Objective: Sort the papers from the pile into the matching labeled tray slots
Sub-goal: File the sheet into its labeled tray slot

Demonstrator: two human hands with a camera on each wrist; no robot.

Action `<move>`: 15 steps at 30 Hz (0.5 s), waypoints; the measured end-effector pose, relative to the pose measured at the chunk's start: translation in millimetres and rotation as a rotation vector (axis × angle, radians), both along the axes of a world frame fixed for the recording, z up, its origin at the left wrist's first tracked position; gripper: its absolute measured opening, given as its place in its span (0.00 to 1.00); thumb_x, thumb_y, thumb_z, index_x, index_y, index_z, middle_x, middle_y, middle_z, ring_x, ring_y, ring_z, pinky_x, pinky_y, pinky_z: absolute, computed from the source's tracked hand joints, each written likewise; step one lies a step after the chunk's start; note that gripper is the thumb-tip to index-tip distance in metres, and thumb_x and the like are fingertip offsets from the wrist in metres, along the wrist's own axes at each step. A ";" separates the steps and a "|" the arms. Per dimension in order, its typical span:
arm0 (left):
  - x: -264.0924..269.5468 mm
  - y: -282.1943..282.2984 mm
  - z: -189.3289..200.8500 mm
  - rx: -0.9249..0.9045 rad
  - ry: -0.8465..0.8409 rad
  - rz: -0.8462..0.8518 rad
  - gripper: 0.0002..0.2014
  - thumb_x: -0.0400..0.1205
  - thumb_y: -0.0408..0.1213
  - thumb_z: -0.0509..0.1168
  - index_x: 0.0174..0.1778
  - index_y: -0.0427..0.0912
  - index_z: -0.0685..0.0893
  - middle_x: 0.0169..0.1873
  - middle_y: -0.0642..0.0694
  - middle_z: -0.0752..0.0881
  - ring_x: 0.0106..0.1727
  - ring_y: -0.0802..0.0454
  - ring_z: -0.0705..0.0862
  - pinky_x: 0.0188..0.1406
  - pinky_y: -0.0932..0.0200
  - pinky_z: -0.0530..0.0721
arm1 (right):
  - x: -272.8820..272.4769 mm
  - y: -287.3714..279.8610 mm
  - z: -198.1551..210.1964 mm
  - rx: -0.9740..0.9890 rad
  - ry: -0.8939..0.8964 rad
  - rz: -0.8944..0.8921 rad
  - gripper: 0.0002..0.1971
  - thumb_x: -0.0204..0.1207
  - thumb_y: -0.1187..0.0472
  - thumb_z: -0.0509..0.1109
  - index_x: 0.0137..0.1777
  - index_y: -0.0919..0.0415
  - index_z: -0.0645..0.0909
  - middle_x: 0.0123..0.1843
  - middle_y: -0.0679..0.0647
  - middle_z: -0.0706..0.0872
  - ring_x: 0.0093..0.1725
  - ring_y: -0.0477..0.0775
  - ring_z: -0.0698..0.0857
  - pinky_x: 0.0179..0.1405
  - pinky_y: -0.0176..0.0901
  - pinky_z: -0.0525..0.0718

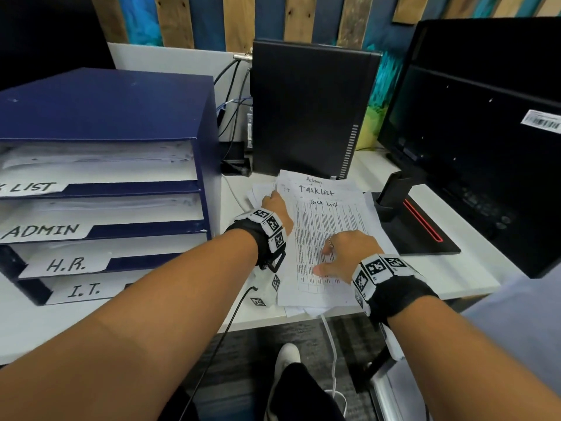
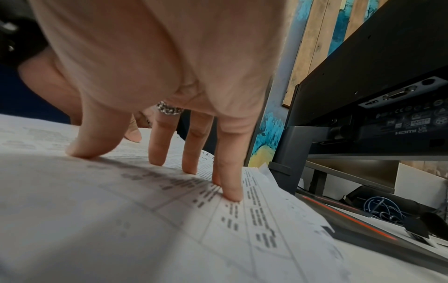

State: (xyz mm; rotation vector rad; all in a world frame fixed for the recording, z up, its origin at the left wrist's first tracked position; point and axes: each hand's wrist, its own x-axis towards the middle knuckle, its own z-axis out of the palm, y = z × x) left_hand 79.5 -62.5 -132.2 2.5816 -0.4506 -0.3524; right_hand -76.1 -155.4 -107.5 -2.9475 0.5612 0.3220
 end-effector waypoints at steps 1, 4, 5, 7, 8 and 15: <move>-0.8 0.1 -0.2 -0.017 -0.006 -0.010 0.33 0.80 0.31 0.67 0.80 0.35 0.60 0.70 0.36 0.76 0.68 0.40 0.80 0.65 0.52 0.80 | 0.2 0.3 0.2 0.000 0.003 0.000 0.25 0.72 0.36 0.76 0.63 0.51 0.84 0.59 0.48 0.87 0.58 0.51 0.85 0.58 0.42 0.82; -2.8 0.1 -4.1 -0.038 -0.011 -0.031 0.35 0.80 0.28 0.66 0.82 0.38 0.58 0.65 0.35 0.80 0.63 0.40 0.83 0.61 0.52 0.82 | -0.6 0.8 0.3 0.005 0.003 -0.001 0.25 0.73 0.37 0.76 0.64 0.51 0.84 0.59 0.48 0.86 0.58 0.50 0.84 0.56 0.40 0.80; -3.7 1.2 -5.3 -0.040 -0.007 -0.031 0.34 0.80 0.27 0.66 0.80 0.38 0.59 0.63 0.35 0.81 0.62 0.39 0.84 0.59 0.51 0.82 | -0.8 1.0 0.4 0.005 0.006 -0.001 0.25 0.73 0.37 0.76 0.64 0.51 0.83 0.59 0.48 0.86 0.58 0.50 0.84 0.55 0.40 0.79; -3.6 4.0 -6.6 -0.055 -0.006 -0.058 0.27 0.79 0.27 0.67 0.74 0.37 0.67 0.61 0.37 0.83 0.59 0.40 0.84 0.54 0.53 0.83 | -1.0 1.2 0.0 0.001 0.006 0.000 0.25 0.74 0.37 0.75 0.64 0.52 0.83 0.59 0.48 0.86 0.57 0.50 0.84 0.54 0.39 0.78; -3.2 5.9 -7.3 -0.071 -0.010 -0.076 0.24 0.79 0.27 0.68 0.71 0.38 0.71 0.59 0.38 0.83 0.59 0.41 0.84 0.52 0.55 0.82 | -0.8 1.2 -0.5 -0.001 0.003 0.003 0.25 0.74 0.37 0.75 0.65 0.52 0.83 0.59 0.48 0.86 0.57 0.50 0.84 0.53 0.39 0.78; -8.5 10.2 -4.1 -0.103 -0.035 -0.096 0.14 0.83 0.34 0.67 0.64 0.35 0.81 0.60 0.38 0.85 0.60 0.39 0.84 0.48 0.58 0.79 | -2.5 3.1 0.8 -0.012 0.005 0.017 0.25 0.75 0.38 0.75 0.65 0.52 0.82 0.57 0.48 0.85 0.52 0.49 0.82 0.51 0.39 0.77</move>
